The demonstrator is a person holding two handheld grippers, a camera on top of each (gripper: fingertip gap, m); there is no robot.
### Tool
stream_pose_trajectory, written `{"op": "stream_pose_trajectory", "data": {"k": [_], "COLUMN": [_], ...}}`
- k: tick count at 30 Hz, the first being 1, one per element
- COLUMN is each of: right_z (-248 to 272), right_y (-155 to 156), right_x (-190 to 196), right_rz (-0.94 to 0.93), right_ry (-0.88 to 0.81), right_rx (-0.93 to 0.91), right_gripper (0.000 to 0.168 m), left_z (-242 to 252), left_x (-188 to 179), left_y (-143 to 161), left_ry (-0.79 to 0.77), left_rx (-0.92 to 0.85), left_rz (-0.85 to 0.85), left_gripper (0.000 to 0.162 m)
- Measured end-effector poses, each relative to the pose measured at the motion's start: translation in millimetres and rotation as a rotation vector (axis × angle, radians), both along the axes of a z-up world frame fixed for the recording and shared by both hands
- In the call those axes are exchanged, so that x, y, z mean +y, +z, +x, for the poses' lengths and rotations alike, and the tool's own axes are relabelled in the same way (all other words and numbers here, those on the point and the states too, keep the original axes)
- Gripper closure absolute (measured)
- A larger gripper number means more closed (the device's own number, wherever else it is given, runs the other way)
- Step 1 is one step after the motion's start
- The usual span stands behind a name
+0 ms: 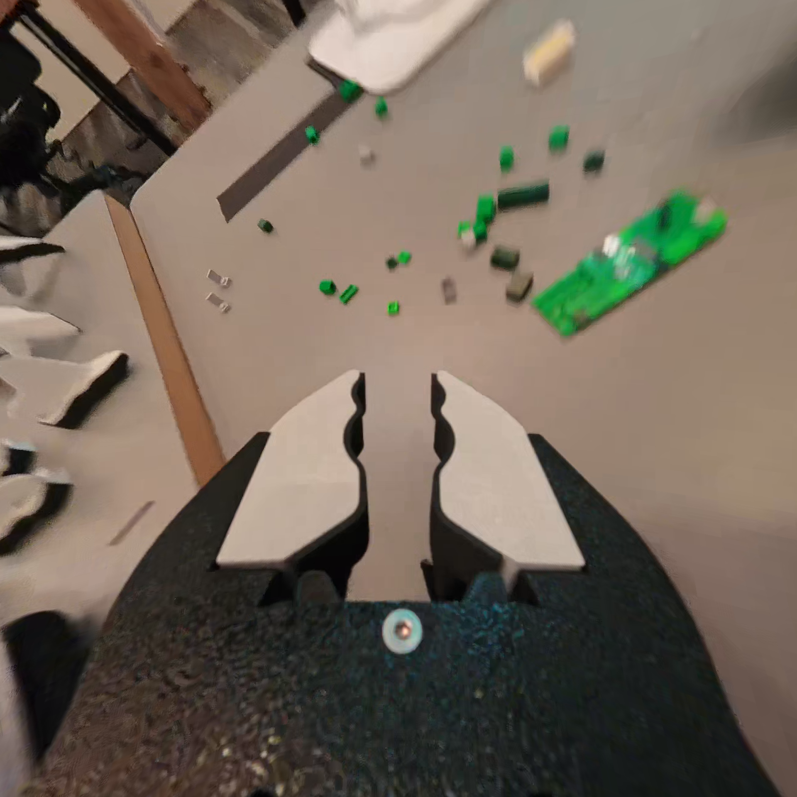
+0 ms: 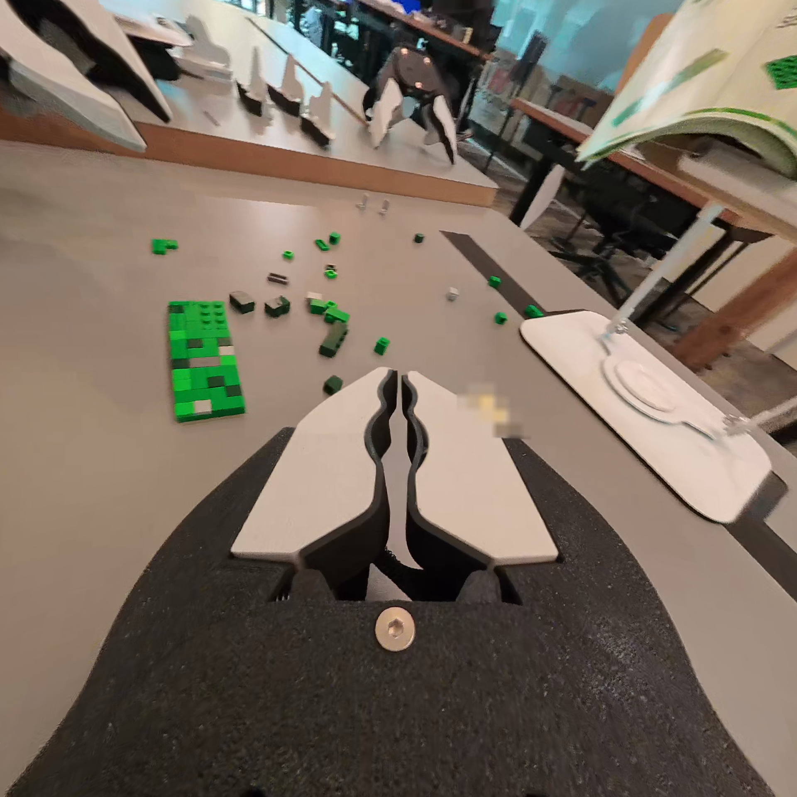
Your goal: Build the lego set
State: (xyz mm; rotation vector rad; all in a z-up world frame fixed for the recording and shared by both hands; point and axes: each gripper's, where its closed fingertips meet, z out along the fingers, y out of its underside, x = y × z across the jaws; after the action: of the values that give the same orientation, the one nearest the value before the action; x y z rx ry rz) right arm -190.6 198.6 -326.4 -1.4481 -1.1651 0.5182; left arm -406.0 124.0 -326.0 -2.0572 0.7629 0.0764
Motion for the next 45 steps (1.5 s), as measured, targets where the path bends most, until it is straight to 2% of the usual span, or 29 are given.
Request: {"op": "stream_pose_trajectory", "data": {"k": [1,3,7,14,18,20,21,25,29,34,40,45], "right_z": [2,6,11,18,19,18,17,17,16,8,-3,-45], "right_y": [1,5,12,19,20,18,18,17,16,4,-20,-8], "right_x": [3,6,10,15,15,15,15,15,14,4,7,13], "right_rz": [0.0,-0.004,-0.014,-0.036,-0.037,-0.042,-0.042,-0.036,-0.048,-0.104,-0.099,-0.141], "right_ry": [-0.019,-0.044,-0.061,-0.073,-0.075,-0.075,-0.074,-0.072,-0.065,0.04,0.145,0.281], "right_rx": [0.015,0.055,0.125,0.201,0.211,0.2,0.194,0.189,0.181,0.093,-0.18,-0.219], "right_gripper": [0.167,0.167,0.167,0.167,0.167,0.167,0.166,0.167,0.166,0.164,0.162,0.161], "left_z": [4,6,11,17,34,50,53,50,41,30,11,-19], "left_x": [5,14,37,83,85,80,79,75,74,69,69,68], "left_y": [6,14,21,43,44,36,31,42,41,45,40,40], "left_ry": [0.037,0.105,0.165,0.239,0.168,0.041,0.011,0.004,0.031,0.027,0.034,0.112], "left_rx": [-0.097,-0.21,-0.349,-0.461,-0.525,-0.488,-0.455,-0.523,-0.501,-0.491,-0.432,-0.461], "left_rz": [0.035,0.117,0.217,0.407,0.434,0.402,0.397,0.432,0.431,0.454,0.445,0.462], "left_gripper": [0.136,0.143,0.146,0.147,0.146,0.158,0.156,0.142,0.141,0.139,0.138,0.138]}}
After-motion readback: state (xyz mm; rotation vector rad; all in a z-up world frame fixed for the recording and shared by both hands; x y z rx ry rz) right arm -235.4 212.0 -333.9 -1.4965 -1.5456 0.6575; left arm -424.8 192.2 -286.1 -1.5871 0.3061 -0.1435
